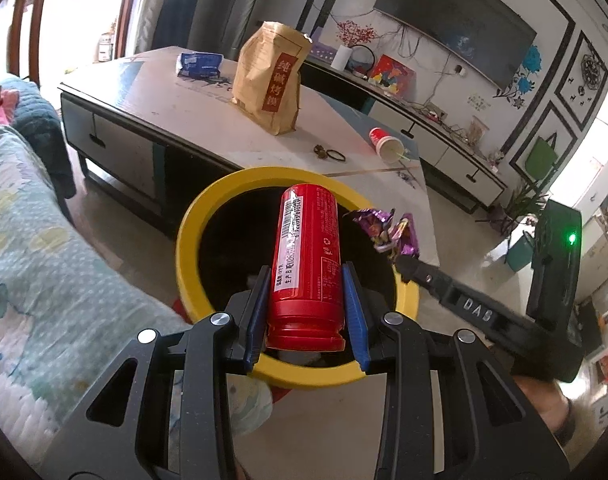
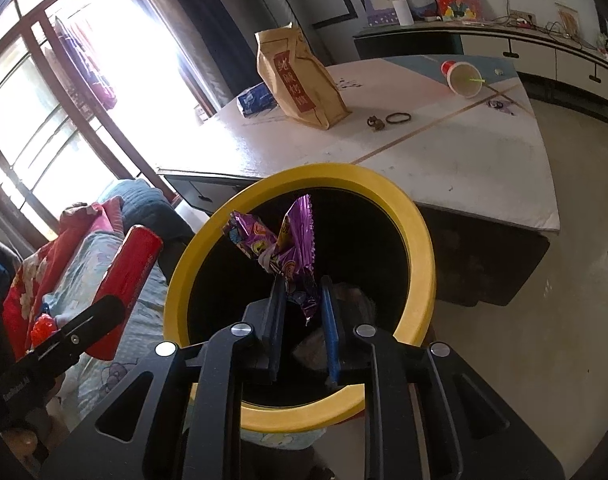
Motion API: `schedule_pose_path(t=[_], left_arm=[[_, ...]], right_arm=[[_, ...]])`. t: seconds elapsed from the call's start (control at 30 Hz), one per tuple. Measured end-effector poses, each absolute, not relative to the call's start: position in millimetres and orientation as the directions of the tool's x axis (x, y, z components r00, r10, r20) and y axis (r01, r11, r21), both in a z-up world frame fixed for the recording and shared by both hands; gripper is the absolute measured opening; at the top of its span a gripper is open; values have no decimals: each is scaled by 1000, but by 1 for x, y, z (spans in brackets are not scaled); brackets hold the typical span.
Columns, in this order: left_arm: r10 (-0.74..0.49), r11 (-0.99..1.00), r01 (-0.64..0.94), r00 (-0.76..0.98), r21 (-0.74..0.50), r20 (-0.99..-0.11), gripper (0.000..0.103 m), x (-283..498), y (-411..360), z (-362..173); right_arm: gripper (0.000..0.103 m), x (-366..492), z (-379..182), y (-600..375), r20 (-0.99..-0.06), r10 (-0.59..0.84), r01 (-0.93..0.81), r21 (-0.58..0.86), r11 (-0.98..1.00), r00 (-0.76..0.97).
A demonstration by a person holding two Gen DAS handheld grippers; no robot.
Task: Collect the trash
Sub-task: 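Open both tools to drop the can and wrapper into the bin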
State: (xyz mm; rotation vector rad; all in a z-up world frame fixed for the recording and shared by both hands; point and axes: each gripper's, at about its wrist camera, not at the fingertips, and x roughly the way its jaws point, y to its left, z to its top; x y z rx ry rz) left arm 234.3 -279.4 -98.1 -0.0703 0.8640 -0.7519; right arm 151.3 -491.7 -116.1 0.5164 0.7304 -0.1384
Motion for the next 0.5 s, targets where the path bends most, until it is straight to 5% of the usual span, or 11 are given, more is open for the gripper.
schedule_pose_path(t=[0.07, 0.13, 0.5], left_arm=[[-631, 738, 575, 402, -353, -664, 31, 236, -282, -98], [-628, 744, 568, 414, -352, -659, 59, 238, -280, -97], [-643, 752, 556, 500, -355, -580, 80, 217, -246, -60]], right_arm=[[35, 149, -114, -492, -668, 35, 308, 388, 869, 743], [37, 147, -112, -490, -663, 25, 308, 381, 872, 748], [52, 134, -83, -463, -615, -26, 262, 297, 918, 788]])
